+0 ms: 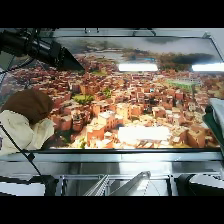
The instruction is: Fold the shirts.
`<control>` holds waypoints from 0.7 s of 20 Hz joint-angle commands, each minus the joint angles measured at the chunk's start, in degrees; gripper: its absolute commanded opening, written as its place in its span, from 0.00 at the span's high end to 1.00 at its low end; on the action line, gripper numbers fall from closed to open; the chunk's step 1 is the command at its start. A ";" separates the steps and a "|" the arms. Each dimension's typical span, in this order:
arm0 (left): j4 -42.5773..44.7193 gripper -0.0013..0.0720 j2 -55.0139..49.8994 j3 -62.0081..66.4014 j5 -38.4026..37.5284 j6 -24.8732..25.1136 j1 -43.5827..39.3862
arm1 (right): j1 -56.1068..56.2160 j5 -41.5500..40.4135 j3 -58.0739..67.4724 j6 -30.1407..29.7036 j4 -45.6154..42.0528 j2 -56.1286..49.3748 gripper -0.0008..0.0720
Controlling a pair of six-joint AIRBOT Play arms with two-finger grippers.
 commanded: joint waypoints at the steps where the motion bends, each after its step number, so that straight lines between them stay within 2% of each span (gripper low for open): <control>1: -0.09 0.96 -0.02 -0.02 0.02 -0.04 -0.09 | 0.04 3.54 -0.90 2.93 -0.42 -1.64 0.08; 2: -0.09 0.96 -0.02 -0.02 0.02 -0.04 -0.09 | 0.09 4.37 0.33 2.91 0.70 -1.68 0.08; 3: -0.09 0.96 -0.02 0.00 0.04 -0.02 -0.07 | 0.13 5.35 2.43 2.93 2.89 -1.68 0.14; 5: -0.09 0.96 0.00 0.02 0.66 -0.02 0.20 | 0.17 6.80 7.72 2.86 11.85 -1.66 0.74; 6: -0.11 0.96 0.04 0.04 1.05 -0.02 0.63 | 0.70 6.75 10.84 2.84 19.52 -1.62 0.92; 7: -0.17 0.96 0.09 0.04 1.66 -0.02 1.40 | 1.62 6.27 13.46 2.16 26.40 -1.62 0.96; 10: -0.57 0.97 1.03 0.02 2.19 -0.94 4.94 | 7.21 1.92 19.10 -2.34 43.52 -0.70 0.97; 11: -0.52 0.97 1.81 -0.02 2.16 -1.14 6.21 | 10.16 -0.37 19.12 -4.98 46.77 0.46 0.97; 14: -0.55 0.97 8.37 -7.82 4.61 -1.31 7.85 | 22.36 -1.73 15.52 -11.43 45.99 4.79 0.97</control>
